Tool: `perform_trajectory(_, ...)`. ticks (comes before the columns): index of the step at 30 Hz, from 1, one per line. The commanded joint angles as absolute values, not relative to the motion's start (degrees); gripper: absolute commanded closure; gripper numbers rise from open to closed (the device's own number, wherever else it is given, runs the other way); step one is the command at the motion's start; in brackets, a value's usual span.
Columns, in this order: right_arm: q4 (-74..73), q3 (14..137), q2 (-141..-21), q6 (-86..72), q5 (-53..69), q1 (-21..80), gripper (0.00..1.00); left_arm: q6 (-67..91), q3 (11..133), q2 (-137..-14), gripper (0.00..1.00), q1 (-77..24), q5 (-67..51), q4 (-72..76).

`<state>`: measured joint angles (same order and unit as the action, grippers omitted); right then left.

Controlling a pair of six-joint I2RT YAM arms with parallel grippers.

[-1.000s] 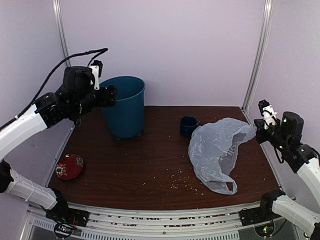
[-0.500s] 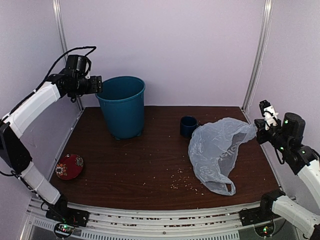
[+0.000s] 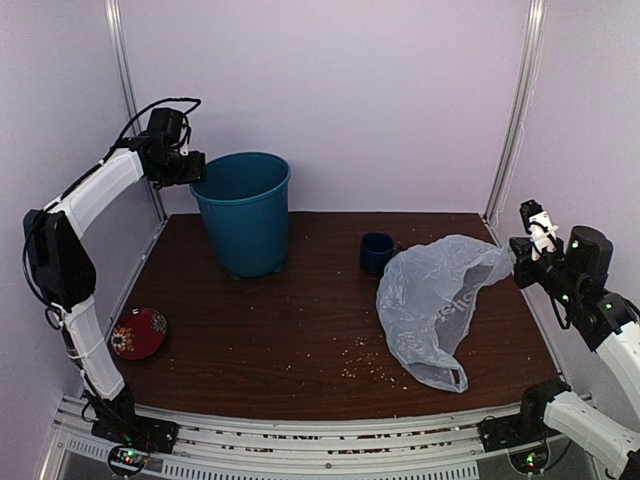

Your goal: Put the trash bags into the trash bin

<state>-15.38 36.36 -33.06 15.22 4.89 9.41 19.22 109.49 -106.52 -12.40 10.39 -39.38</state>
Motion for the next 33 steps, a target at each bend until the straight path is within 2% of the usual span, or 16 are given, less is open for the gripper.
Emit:
perform_trajectory(1, -15.1, 35.7, -32.3, 15.8, 4.9, 9.8, 1.0, 17.5, 110.8, -107.6, 0.4, -12.1, 5.2, -40.5)
perform_trajectory(4, -15.1, 35.6, -32.3, 15.9, 4.9, 9.7, 1.0, 17.2, 109.6, -107.0, 0.48, -12.0, 5.3, -40.0)
perform_trajectory(14, -14.9, 35.4, -32.7, 16.2, 5.2, 9.9, 1.0, 14.2, 104.8, -100.9, 0.94, -12.2, 3.3, -39.7)
perform_trajectory(18, -14.8, 35.4, -33.0, 16.3, 5.2, 9.9, 1.0, 13.9, 99.9, -95.0, 1.0, -13.5, 1.9, -39.0)
perform_trajectory(24, -14.5, 35.3, -33.3, 16.3, 4.8, 10.0, 1.0, 12.0, 96.8, -88.2, 1.0, -21.2, -1.2, -41.9)
perform_trajectory(33, -14.3, 35.2, -33.6, 16.1, 4.2, 10.0, 1.0, 15.2, 89.5, -85.0, 1.0, -31.0, -10.3, -41.0)
